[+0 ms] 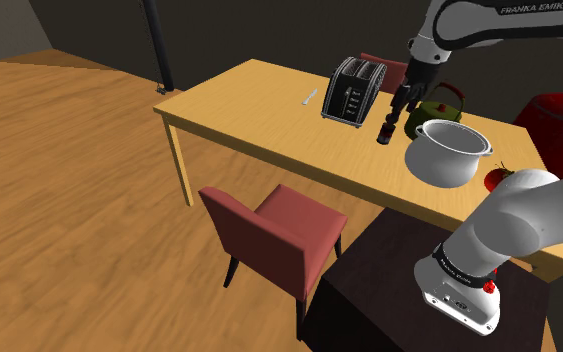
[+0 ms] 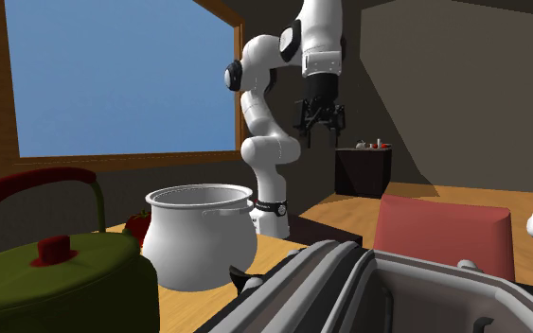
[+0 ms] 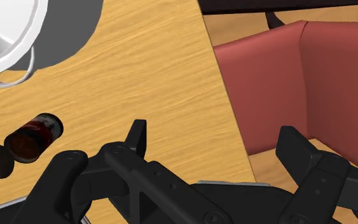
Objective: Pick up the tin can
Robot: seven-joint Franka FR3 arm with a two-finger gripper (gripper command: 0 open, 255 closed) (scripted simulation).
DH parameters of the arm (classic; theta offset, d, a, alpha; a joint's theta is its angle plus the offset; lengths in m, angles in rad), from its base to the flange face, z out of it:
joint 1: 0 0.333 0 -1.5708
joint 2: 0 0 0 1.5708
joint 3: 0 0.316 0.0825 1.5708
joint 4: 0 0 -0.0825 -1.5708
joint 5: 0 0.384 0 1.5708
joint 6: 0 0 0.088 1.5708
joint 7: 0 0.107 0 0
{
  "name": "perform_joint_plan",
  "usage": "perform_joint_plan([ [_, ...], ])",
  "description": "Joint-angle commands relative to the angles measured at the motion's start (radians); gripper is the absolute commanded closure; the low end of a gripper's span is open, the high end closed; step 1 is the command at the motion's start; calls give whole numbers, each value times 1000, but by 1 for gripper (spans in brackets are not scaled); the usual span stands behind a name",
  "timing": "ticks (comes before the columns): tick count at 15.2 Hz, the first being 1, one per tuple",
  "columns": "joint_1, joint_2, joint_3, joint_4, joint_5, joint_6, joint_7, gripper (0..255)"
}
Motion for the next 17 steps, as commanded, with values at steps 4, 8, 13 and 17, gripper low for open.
perform_joint_plan([
  [4, -29, 126, -82, -1, -29, 163, -47, 0],
  [8, -42, 243, -148, 25, -28, 281, -90, 0],
  [13, -49, 407, -230, 83, 16, 416, -162, 0],
  [17, -54, 552, -287, 150, 99, 507, -244, 0],
])
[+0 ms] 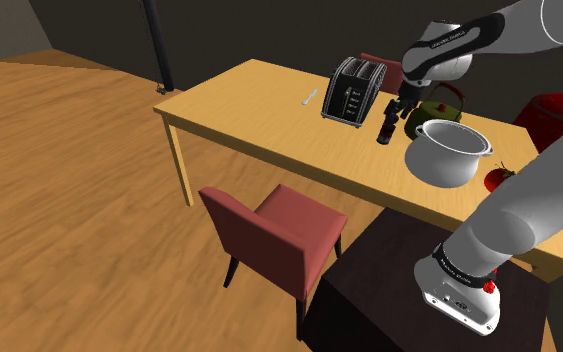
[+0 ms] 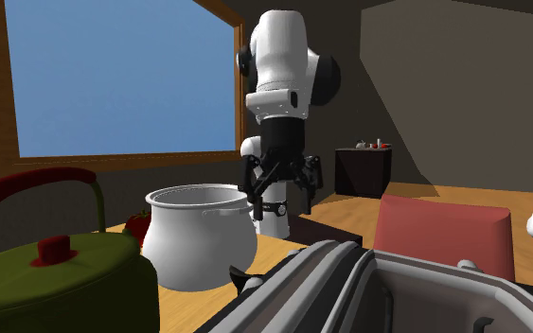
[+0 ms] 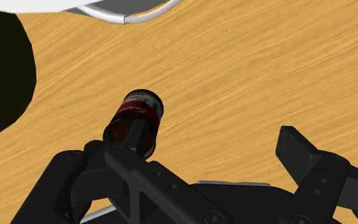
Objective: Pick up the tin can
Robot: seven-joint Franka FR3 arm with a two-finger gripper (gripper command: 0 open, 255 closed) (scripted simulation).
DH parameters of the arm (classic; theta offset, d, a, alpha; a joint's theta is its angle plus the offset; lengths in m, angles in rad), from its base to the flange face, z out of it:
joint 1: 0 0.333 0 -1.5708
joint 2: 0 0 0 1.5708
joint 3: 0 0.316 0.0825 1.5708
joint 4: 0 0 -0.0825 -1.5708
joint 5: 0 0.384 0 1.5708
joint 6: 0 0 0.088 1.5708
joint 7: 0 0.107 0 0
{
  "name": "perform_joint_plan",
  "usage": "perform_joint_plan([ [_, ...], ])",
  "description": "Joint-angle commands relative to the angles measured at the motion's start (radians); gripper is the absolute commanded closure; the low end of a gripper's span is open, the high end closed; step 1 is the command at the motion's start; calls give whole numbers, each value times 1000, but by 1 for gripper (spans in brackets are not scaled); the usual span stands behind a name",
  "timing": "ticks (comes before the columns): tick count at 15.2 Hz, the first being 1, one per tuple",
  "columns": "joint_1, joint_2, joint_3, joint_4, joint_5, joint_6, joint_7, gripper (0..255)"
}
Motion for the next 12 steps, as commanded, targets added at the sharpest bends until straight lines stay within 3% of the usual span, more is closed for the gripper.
perform_joint_plan([
  [1, -4, 75, -24, 35, 51, 45, -43, 0],
  [7, -61, 298, -44, 171, 244, 123, -195, 0],
  [12, -76, 346, -25, 154, 291, 180, -228, 0],
])
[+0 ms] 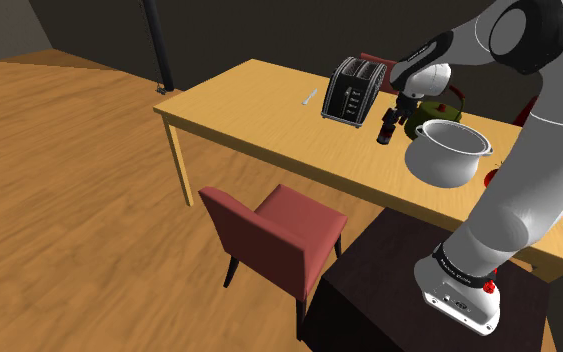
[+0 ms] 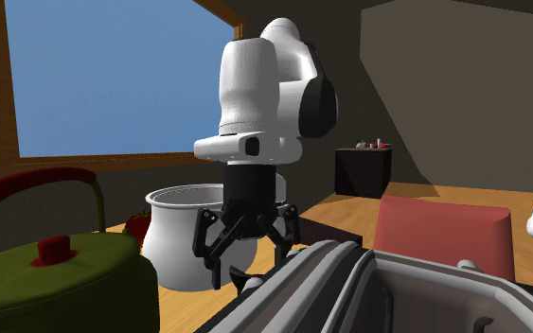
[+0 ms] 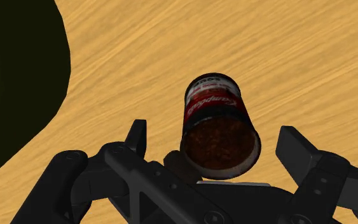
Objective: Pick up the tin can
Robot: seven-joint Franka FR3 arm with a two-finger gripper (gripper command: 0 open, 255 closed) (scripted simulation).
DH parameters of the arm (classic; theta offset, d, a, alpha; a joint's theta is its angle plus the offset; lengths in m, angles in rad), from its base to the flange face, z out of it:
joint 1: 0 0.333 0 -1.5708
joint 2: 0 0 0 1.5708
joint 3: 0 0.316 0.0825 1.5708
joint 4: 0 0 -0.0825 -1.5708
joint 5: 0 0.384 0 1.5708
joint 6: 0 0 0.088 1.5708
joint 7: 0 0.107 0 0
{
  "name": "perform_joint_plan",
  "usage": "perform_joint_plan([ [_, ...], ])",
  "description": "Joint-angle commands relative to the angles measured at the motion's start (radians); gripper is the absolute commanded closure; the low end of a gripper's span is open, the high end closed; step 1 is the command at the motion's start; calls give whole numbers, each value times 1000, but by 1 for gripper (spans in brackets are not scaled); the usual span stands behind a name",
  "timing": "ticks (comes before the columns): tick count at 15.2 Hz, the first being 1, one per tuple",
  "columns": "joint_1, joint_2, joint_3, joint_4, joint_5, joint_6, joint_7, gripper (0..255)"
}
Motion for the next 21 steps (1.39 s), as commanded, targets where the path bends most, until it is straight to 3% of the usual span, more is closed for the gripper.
perform_joint_plan([
  [1, -4, 17, 7, -8, 17, 23, -11, 0],
  [4, -10, 33, 15, -12, 34, 40, -22, 0],
  [5, -10, 33, 14, -11, 34, 39, -23, 255],
  [14, -10, 33, 15, -12, 34, 40, -22, 255],
  [21, 12, -36, -13, 9, -35, -38, 26, 255],
])
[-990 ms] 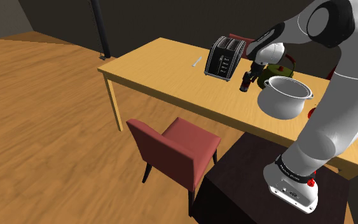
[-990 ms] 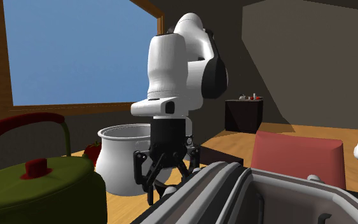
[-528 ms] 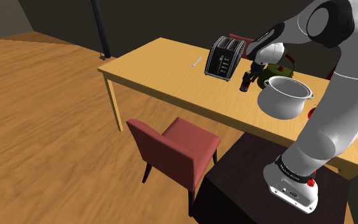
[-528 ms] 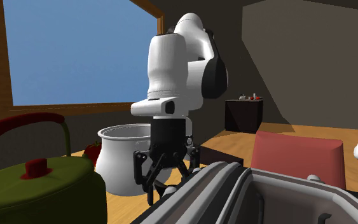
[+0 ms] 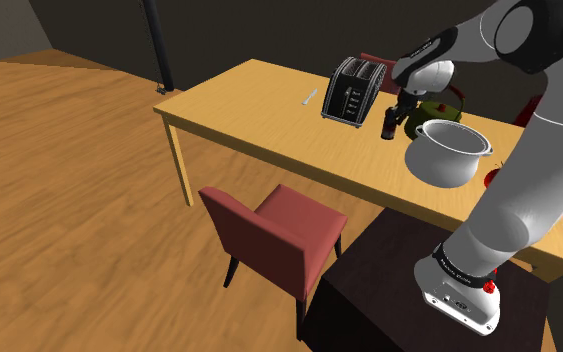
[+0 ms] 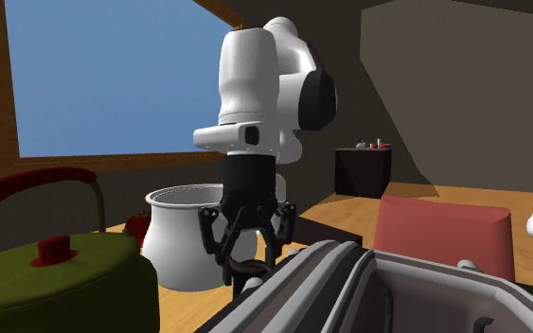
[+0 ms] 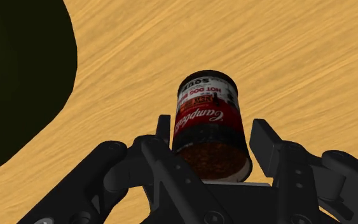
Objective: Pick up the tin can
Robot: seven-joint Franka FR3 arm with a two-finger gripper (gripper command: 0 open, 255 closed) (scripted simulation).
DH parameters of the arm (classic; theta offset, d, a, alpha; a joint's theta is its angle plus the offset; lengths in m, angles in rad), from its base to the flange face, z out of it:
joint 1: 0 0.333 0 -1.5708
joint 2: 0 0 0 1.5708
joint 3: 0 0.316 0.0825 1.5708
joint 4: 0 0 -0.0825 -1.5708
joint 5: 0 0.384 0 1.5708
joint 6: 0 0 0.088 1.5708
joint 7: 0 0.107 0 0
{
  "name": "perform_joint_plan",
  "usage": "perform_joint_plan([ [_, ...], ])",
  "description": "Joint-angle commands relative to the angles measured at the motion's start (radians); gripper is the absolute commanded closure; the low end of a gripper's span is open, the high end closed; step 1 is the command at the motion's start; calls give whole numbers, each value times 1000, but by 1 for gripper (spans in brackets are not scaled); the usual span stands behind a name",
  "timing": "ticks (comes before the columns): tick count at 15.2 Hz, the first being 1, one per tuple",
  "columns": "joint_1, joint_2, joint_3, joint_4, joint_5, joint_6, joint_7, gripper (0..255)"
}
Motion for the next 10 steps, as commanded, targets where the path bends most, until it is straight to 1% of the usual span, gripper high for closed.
perform_joint_plan([
  [1, 7, -21, -6, 6, -21, -23, 17, 255],
  [8, 20, -82, -20, 40, -78, -106, 57, 255],
  [10, 20, -83, -21, 41, -79, -108, 58, 255],
])
